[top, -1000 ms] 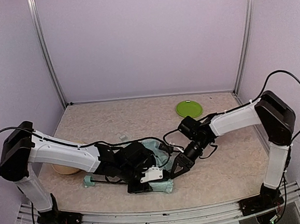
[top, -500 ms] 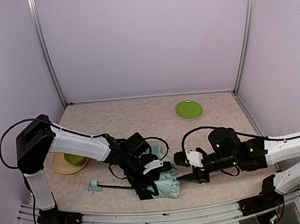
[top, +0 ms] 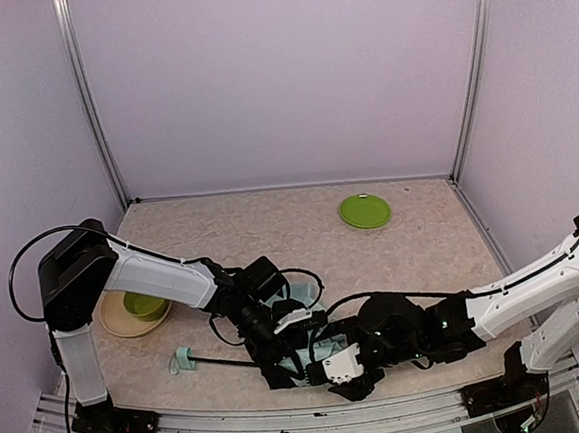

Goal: Put away the umbrella

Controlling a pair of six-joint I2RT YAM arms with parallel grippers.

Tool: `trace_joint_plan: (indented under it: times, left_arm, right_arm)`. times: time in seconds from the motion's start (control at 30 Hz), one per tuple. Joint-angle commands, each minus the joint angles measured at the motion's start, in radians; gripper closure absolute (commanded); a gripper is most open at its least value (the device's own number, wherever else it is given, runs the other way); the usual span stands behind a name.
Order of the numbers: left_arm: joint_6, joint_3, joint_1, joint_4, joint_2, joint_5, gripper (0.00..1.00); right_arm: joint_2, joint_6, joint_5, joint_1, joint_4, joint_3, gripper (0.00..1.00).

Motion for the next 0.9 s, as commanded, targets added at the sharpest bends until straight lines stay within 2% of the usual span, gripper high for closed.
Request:
trace_joint_plan:
  times: [0.0,0.17,0.23,0.33,0.37,0.43,0.47,0.5,0.53,0.57,0.73,0.87]
  left_arm:
    - [-0.043,-0.036,-0.008,-0.15,0.068,-0.029,0.73]
    - [-0.035,-0.031,-0.01,-0.158,0.071,-0.028,0.72]
    - [-0.033,-0.03,-0.009,-0.158,0.071,-0.027,0.72]
    - [-0.037,-0.027,-0.005,-0.15,0.061,-0.03,0.7]
    - [-0.044,-0.027,-0.002,-0.137,0.05,-0.035,0.67]
    - [-0.081,-0.036,0.008,-0.089,0.009,-0.068,0.54]
    - [-0.103,-0.041,0.015,-0.057,-0.021,-0.092,0.43]
    - [-0.128,-0.052,0.024,-0.017,-0.061,-0.119,0.23]
    - [-0.153,-0.068,0.037,0.025,-0.103,-0.149,0.04]
    - [-0.165,-0.082,0.05,0.066,-0.153,-0.167,0.02]
    - [-0.162,-0.169,0.087,0.212,-0.425,-0.284,0.01]
    - [-0.195,-0.24,0.14,0.282,-0.603,-0.366,0.01]
  right_arm:
    - [0.072,-0.024,0.069,0.008,0.027,0.029,0.05]
    - [0.216,0.011,0.169,0.007,-0.026,0.087,0.17]
    - [0.253,0.047,0.166,0.007,-0.045,0.117,0.32]
    - [0.271,0.076,0.141,0.007,-0.049,0.126,0.66]
    - [0.269,0.078,0.136,0.008,-0.05,0.122,0.75]
    - [0.258,0.083,0.13,0.008,-0.071,0.118,0.87]
    - [0.251,0.087,0.128,0.008,-0.087,0.118,0.91]
    - [0.246,0.093,0.127,0.007,-0.107,0.118,0.95]
    - [0.241,0.1,0.124,0.006,-0.128,0.119,0.98]
    - [0.236,0.108,0.12,0.006,-0.153,0.122,1.0]
    - [0.209,0.179,0.068,-0.013,-0.283,0.143,1.0]
    - [0.142,0.191,0.109,-0.014,-0.286,0.15,1.0]
